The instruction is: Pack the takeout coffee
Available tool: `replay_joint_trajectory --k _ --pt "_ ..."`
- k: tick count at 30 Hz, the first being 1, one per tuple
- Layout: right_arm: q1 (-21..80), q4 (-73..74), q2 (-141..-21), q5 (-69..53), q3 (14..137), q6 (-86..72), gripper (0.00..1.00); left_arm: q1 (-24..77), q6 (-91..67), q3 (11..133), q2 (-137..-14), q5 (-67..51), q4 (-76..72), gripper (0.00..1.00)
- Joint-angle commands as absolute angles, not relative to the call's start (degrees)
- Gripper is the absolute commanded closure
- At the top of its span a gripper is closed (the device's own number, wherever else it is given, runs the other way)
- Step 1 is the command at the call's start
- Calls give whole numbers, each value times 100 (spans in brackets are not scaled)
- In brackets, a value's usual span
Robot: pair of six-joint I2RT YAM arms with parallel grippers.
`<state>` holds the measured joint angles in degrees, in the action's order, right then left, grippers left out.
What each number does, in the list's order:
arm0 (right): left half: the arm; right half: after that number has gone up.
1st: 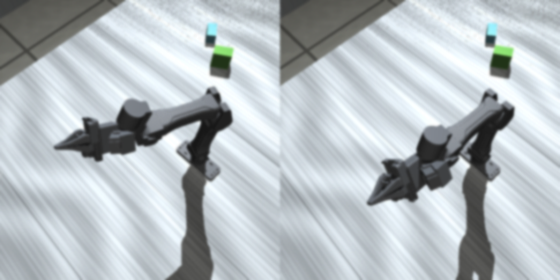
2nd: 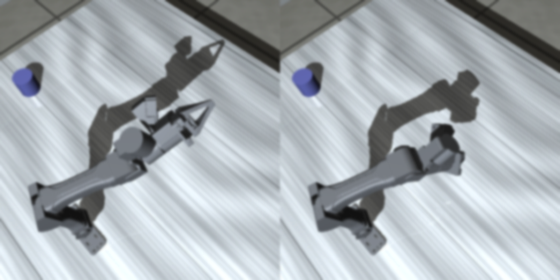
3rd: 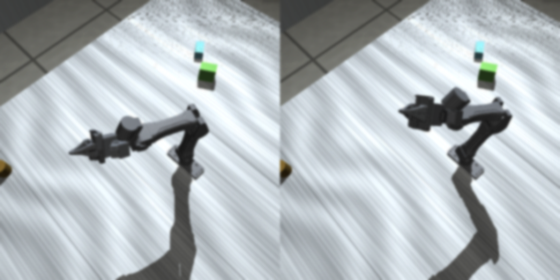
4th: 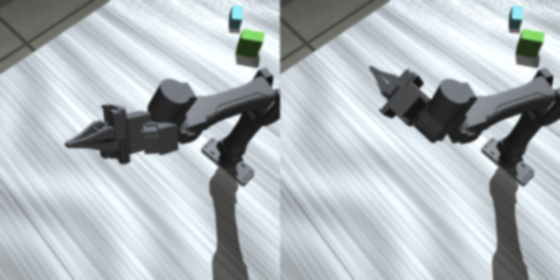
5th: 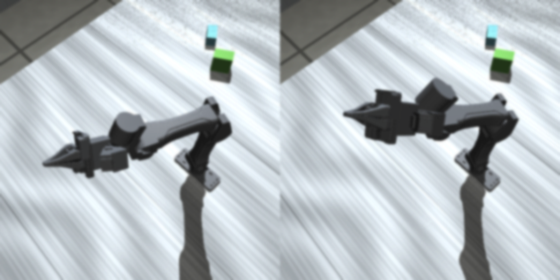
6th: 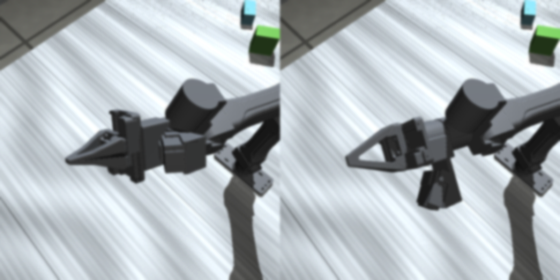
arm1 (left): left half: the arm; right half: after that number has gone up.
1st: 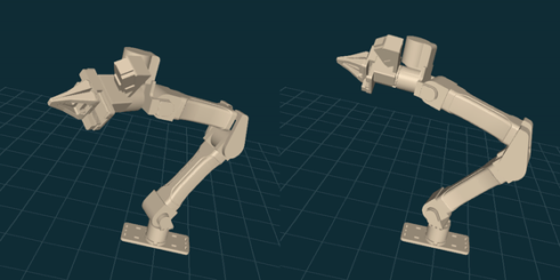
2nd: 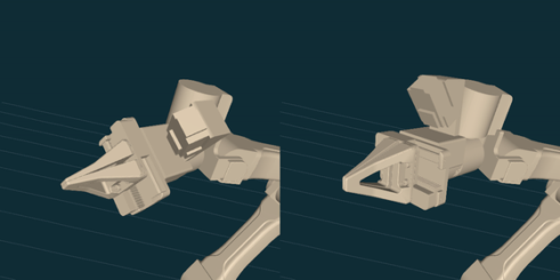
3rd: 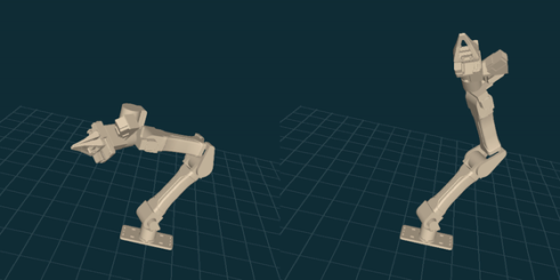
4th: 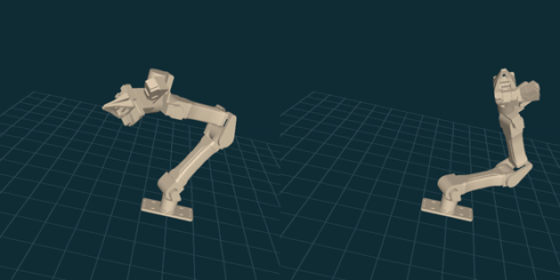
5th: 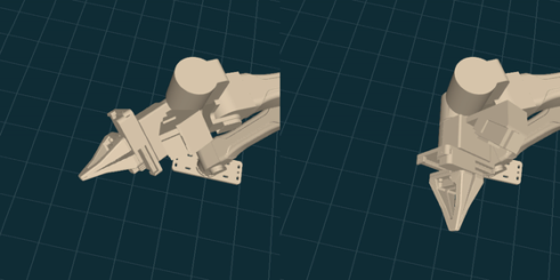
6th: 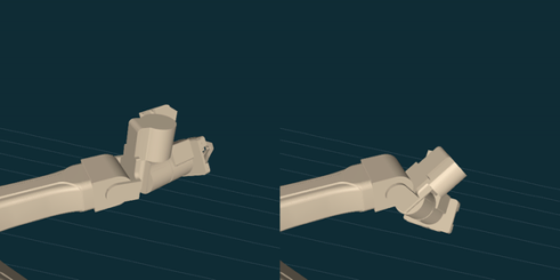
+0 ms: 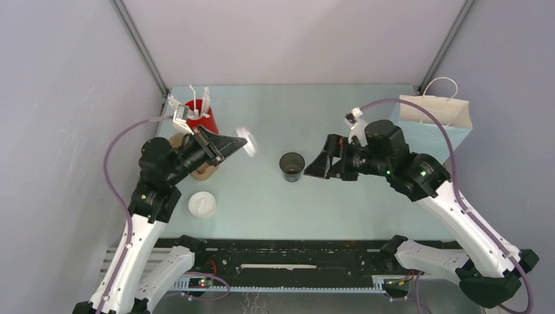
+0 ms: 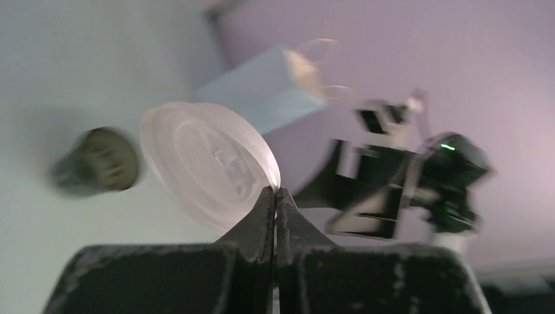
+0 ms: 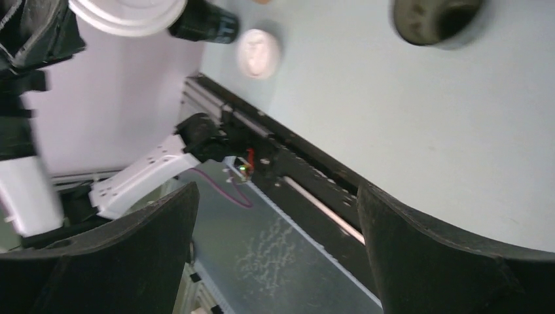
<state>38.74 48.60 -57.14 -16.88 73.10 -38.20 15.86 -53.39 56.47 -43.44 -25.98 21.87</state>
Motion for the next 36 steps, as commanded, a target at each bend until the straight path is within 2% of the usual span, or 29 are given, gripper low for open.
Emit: replay_joint_trajectory --k 1,5,12,24,29,36 --pt "4344 3184 -5927 -2000 7341 -4661 0 1981 -7429 4854 -4399 -3997 -1469 100" --pt "4692 2601 -6015 -1757 7340 -4847 0 2528 -7401 4847 -4486 -4030 -1520 100" --pt "5058 2486 -6038 -1346 7342 -4690 0 3107 -7304 4974 -4771 -4058 -1505 100" --pt "5054 2665 -5845 -1087 7339 -4605 1 3303 -7177 5154 -5035 -4181 -1408 100" --pt "5054 2730 -5842 -1008 7347 -4622 7 3339 -7159 5167 -5023 -4243 -1400 100" --pt "5045 2876 -5868 -815 7340 -4707 4 3361 -7129 5178 -5001 -4243 -1333 100"
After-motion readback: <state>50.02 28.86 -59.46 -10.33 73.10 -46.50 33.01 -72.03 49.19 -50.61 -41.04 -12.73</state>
